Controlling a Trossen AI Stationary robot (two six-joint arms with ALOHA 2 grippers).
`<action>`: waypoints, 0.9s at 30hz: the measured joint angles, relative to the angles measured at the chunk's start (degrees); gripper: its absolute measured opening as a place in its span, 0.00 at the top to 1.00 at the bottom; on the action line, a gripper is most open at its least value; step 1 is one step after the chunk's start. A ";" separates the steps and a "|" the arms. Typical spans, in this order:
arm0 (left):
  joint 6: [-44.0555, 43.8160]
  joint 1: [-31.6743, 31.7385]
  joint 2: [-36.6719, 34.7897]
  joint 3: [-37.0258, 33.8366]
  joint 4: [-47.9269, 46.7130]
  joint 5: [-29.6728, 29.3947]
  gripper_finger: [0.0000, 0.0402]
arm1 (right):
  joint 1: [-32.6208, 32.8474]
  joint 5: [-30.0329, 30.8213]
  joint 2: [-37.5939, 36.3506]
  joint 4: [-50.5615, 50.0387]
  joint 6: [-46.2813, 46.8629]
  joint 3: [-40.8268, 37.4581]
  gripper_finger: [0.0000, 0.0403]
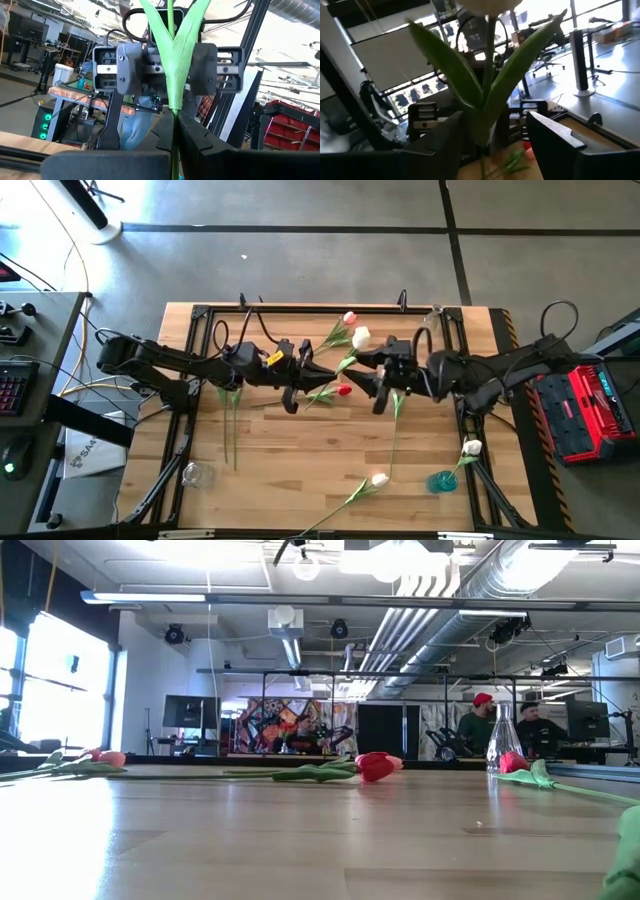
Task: Sort flowers into vase by color
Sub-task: Put the top white flower into the blue vase
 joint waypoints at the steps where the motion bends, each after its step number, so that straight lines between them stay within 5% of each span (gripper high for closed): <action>1: -0.21 0.00 0.00 0.00 0.20 -0.07 1.00 | -0.22 -0.89 0.45 0.02 0.02 0.00 0.49; 9: -0.21 0.00 0.00 0.00 0.54 -0.25 1.00 | -1.91 -2.21 2.04 2.10 1.01 0.00 0.52; 20: -0.34 0.04 0.00 0.00 -0.43 -0.47 0.99 | -4.22 -7.71 2.06 2.02 2.45 0.00 0.95; 27: -0.32 -0.34 0.00 0.07 -7.16 -0.07 0.87 | -4.20 -7.42 -1.86 -8.70 4.14 0.00 0.99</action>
